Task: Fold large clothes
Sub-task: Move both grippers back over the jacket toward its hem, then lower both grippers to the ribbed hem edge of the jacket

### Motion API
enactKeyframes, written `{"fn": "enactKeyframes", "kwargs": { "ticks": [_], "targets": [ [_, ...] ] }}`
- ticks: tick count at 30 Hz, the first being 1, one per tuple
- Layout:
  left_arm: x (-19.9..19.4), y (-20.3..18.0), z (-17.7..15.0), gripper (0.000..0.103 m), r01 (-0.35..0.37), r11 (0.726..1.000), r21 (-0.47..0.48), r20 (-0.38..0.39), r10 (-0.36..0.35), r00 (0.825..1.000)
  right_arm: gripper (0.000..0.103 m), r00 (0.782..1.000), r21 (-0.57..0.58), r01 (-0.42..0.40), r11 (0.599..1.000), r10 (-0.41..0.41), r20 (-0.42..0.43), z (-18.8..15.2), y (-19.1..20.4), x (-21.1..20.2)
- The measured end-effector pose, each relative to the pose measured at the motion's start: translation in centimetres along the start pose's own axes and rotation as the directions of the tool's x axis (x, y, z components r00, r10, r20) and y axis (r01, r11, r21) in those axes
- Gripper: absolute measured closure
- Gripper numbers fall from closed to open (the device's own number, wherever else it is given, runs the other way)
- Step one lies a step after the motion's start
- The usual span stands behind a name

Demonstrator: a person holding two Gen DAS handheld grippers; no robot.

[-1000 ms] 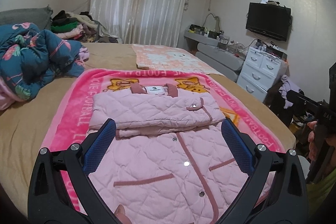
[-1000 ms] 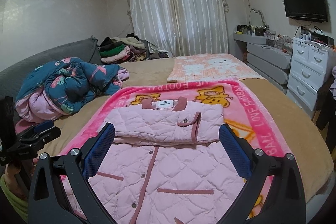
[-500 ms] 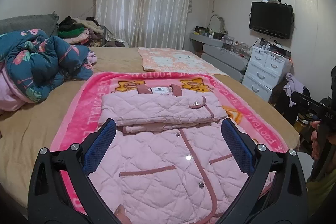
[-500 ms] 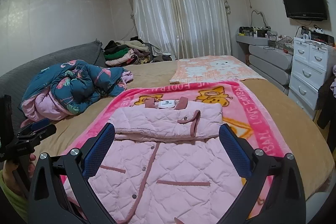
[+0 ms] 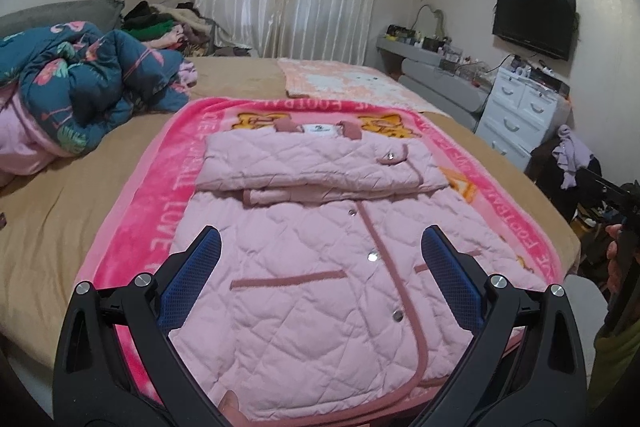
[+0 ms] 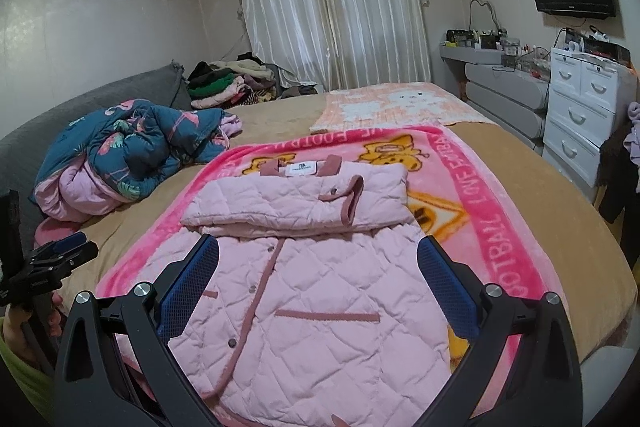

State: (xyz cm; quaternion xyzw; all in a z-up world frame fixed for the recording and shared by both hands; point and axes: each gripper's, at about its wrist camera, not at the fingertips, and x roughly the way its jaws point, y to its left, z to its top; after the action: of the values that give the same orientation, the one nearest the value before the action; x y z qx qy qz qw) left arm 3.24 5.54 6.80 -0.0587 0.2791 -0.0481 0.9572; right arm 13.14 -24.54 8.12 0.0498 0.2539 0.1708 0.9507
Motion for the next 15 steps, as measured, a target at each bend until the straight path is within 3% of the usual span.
{"fn": "enactKeyframes", "kwargs": {
  "ticks": [15],
  "targets": [
    [1.7, 1.7, -3.7, 0.009, -0.084, 0.996, -0.004, -0.099, 0.084, 0.992, 0.004, 0.996, -0.002, 0.015, 1.0, -0.015, -0.087, -3.2, -1.8, 1.6]
  ]
}}
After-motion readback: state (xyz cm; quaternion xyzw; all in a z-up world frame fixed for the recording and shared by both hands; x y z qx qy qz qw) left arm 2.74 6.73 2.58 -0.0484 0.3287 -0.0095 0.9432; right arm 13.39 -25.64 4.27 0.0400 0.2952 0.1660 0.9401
